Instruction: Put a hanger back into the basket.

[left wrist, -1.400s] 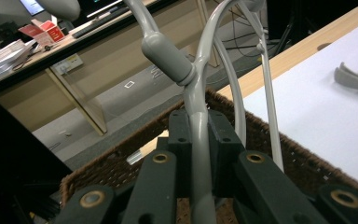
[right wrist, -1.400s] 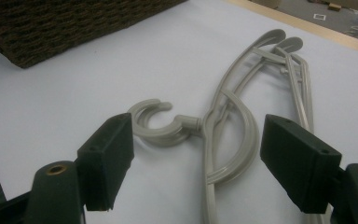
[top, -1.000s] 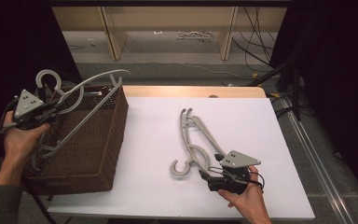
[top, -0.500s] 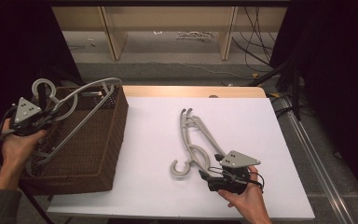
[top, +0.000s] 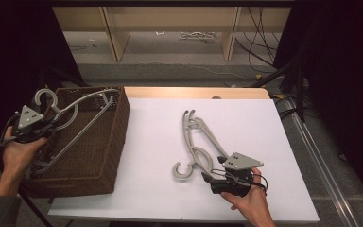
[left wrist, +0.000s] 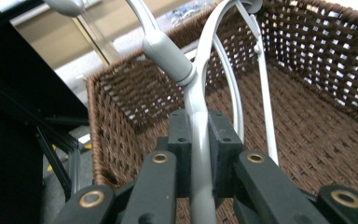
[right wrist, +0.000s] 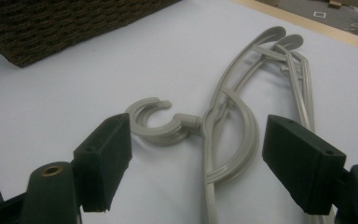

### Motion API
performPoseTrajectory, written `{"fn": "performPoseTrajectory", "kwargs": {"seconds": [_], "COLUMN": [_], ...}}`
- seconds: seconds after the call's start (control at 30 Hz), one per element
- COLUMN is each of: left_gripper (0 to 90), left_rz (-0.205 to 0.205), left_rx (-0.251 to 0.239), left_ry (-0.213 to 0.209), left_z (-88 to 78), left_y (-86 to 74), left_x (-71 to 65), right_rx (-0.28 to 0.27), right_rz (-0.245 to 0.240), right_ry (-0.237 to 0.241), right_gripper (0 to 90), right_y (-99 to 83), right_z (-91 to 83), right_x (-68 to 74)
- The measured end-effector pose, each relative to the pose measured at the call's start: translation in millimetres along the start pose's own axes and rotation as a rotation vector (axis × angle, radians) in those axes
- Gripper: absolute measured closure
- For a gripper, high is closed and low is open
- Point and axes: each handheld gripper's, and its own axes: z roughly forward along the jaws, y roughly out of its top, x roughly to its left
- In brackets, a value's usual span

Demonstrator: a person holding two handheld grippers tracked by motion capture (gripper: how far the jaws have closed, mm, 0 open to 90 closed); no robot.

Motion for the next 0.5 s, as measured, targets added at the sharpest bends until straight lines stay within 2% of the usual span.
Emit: {"fn": "performPoseTrajectory", "kwargs": {"seconds": [0.23, 0.27, 0.3, 0.37, 0.43, 0.5], "left_gripper": [80.6, 80.6, 80.5, 80.3, 80.1, 79.9], "left_rz": [-0.002, 0.012, -0.012, -0.002, -0.013, -0.004], "left_rx": [0.103, 0.127, 0.122, 0.16, 0.18, 0.205], "left_ry": [-0.011, -0.023, -0.02, -0.022, -0.022, -0.009], "left_z": [14.1, 15.7, 19.1, 22.1, 26.4, 28.9], "left_y": [-6.7, -8.2, -10.3, -12.9, -15.2, -16.5], "left_x": [-0.3, 1.2, -0.6, 1.0, -0.1, -1.0], "right_rx": [-0.001, -0.001, 0.0, -0.001, -0.001, 0.0], "right_rz": [0.002, 0.001, 0.0, 0.002, 0.0, 0.0], "right_ry": [0.0, 0.0, 0.0, 0.0, -0.001, 0.0], "right_gripper": [25.1, 25.2, 25.2, 25.2, 25.2, 25.3], "right_y": [0.2, 0.0, -0.2, 0.0, -0.1, -0.3], "right_z": [0.1, 0.0, -0.1, -0.2, 0.0, -0.1], "right_x": [-0.3, -0.3, -0.4, -0.4, -0.6, -0.3]}}
